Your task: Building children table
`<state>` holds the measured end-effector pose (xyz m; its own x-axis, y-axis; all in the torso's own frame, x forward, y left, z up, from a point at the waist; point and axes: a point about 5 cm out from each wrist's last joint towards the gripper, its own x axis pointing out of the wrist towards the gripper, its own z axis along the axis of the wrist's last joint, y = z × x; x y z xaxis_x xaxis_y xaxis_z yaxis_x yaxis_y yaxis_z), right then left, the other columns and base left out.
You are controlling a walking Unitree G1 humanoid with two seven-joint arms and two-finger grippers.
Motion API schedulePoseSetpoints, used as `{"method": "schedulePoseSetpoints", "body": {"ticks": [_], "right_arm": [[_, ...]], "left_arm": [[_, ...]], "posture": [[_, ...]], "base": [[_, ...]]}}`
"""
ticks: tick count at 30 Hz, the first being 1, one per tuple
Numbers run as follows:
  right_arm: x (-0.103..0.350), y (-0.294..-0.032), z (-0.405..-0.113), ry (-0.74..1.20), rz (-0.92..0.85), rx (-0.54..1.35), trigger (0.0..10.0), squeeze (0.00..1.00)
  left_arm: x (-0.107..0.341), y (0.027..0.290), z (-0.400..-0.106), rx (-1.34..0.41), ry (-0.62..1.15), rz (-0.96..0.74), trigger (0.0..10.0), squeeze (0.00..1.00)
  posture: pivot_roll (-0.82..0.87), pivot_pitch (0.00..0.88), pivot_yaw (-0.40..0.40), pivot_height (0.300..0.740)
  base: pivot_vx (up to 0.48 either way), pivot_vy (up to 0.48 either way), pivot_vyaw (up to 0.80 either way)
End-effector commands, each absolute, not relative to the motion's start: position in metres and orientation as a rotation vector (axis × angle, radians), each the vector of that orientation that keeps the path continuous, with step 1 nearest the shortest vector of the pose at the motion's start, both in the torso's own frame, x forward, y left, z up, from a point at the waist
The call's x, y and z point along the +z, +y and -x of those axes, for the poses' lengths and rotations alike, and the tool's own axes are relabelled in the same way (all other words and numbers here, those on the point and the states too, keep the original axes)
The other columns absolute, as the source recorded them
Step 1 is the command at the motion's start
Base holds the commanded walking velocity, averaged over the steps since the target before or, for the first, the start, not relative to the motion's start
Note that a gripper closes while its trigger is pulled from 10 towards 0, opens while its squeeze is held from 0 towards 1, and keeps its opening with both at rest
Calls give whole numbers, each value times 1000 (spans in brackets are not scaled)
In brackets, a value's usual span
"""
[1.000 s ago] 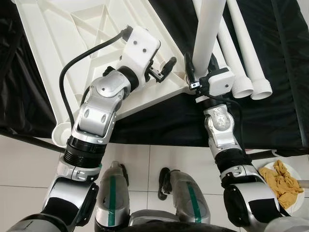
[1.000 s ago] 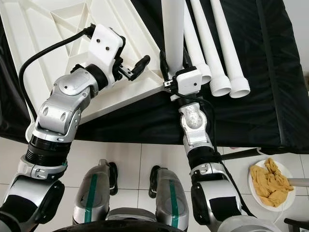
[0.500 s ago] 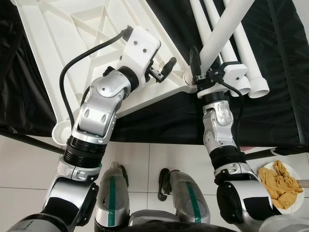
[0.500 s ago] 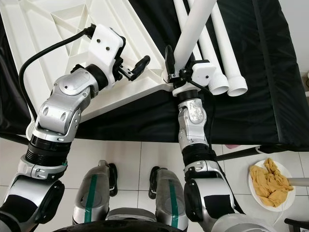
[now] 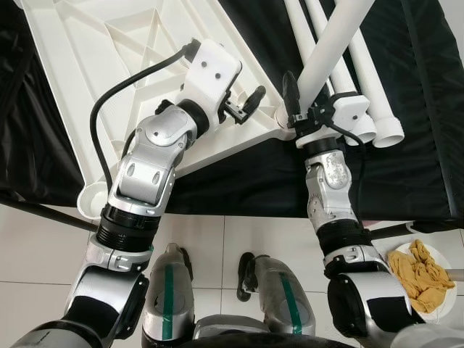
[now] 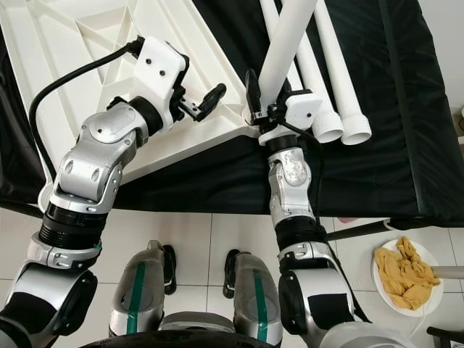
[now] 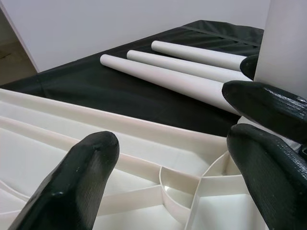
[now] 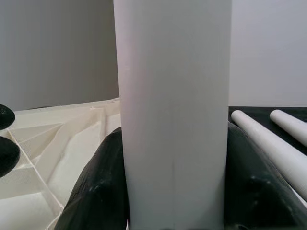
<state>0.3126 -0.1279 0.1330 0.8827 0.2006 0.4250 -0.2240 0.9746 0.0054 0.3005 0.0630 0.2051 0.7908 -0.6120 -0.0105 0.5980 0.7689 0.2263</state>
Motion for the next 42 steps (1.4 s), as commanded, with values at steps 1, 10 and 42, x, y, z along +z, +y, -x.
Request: {"method": "schedulePoseSetpoints", "body": {"ticks": [1, 10, 42], "right_arm": [[102, -126, -305, -287, -44, 217, 10000, 0], [153, -115, -324, -425, -124, 256, 10000, 0], [199, -164, -349, -208, -49, 648, 10000, 0]], "left_arm": [[210, 61, -300, -637, -87, -232, 10000, 0], [210, 60, -300, -649, -90, -236, 10000, 0], [266, 53, -316, -1054, -220, -32, 10000, 0]], "posture": [[120, 103, -21, 740], [119, 95, -16, 740], [108, 0, -59, 740]], "base": [[0, 0, 0], [0, 0, 0], [0, 0, 0]]}}
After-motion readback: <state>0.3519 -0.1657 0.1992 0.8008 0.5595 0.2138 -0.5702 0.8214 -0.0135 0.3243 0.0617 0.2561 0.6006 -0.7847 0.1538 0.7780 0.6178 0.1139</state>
